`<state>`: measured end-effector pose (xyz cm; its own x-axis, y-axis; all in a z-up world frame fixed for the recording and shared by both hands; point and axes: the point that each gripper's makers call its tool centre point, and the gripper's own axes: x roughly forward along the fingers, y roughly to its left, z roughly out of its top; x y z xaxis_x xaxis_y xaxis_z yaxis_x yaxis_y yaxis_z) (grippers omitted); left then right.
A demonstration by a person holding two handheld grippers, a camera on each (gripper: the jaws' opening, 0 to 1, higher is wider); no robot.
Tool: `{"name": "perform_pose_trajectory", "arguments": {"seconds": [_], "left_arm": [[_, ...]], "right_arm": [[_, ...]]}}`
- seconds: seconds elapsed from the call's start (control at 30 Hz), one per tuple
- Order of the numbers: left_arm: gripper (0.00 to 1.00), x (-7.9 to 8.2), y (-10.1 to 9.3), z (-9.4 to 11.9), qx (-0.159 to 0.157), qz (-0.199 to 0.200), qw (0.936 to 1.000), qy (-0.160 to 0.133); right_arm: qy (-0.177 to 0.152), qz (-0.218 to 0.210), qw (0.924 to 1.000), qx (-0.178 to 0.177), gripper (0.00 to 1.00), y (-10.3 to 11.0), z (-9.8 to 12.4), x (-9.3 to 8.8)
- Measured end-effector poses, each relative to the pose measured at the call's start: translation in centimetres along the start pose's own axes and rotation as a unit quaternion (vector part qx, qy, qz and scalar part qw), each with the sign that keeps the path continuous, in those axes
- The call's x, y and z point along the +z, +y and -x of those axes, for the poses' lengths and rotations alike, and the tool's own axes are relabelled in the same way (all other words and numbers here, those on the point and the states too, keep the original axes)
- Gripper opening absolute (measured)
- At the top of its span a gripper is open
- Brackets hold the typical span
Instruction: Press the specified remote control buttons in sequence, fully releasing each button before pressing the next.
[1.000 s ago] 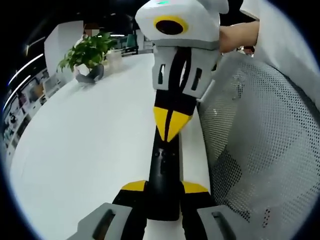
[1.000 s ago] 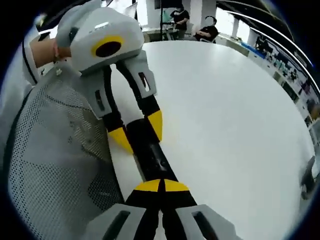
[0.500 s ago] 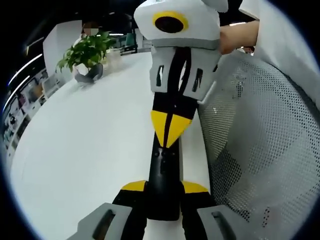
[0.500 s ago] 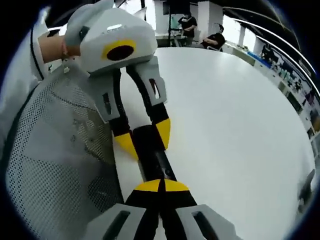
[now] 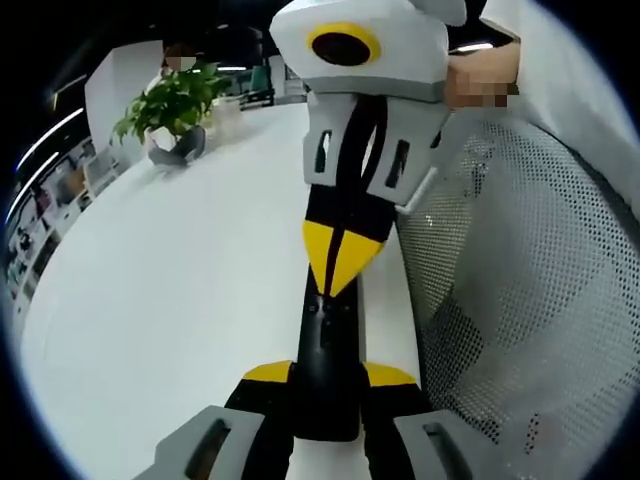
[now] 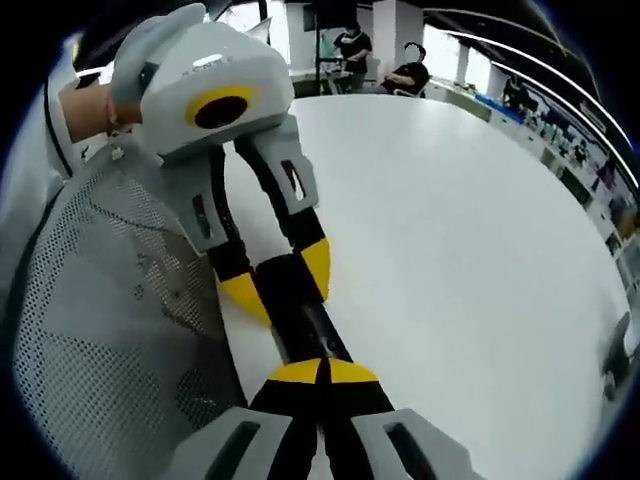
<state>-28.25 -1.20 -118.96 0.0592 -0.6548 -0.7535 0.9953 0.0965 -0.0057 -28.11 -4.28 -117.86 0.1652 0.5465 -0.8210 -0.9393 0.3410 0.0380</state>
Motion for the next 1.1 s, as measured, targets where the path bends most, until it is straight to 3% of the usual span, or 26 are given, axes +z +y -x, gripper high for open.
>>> {"name": "perform_pose_trajectory", "arguments": {"seconds": [0.1, 0.27, 0.4, 0.5, 0.67, 0.77, 0.87, 1.1], "left_arm": [[0.24, 0.0, 0.0, 0.0, -0.002, -0.002, 1.0, 0.003], [0.24, 0.0, 0.0, 0.0, 0.0, 0.003, 1.0, 0.001], [0.24, 0.0, 0.0, 0.0, 0.002, 0.005, 1.0, 0.0], [0.24, 0.0, -0.1, 0.0, 0.002, 0.006, 1.0, 0.0], [0.24, 0.0, -0.1, 0.0, 0.0, 0.002, 1.0, 0.003], [0.24, 0.0, -0.1, 0.0, -0.001, -0.001, 1.0, 0.003], [0.24, 0.0, -0.1, 0.0, -0.004, -0.003, 1.0, 0.002], [0.24, 0.0, -0.2, 0.0, -0.015, -0.017, 0.9997, 0.003]], "right_arm": [[-0.006, 0.008, 0.9997, 0.021, 0.0, 1.2, -0.1, 0.2], [-0.003, 0.031, 0.9993, 0.021, 0.0, 1.9, -0.5, 0.3], [0.023, 0.081, 0.9964, 0.009, 0.0, 1.9, -0.8, 0.1], [0.033, 0.088, 0.9956, 0.002, 0.0, 2.1, -1.0, 0.1], [0.042, 0.075, 0.9963, 0.005, 0.0, 2.0, -1.0, 0.0], [0.024, 0.059, 0.9979, 0.011, 0.0, 1.9, -0.9, 0.1], [0.003, 0.01, 0.9994, 0.033, 0.0, 1.9, -0.7, 0.2], [0.009, 0.032, 0.9994, 0.006, 0.0, 0.7, -0.5, 0.5]]}}
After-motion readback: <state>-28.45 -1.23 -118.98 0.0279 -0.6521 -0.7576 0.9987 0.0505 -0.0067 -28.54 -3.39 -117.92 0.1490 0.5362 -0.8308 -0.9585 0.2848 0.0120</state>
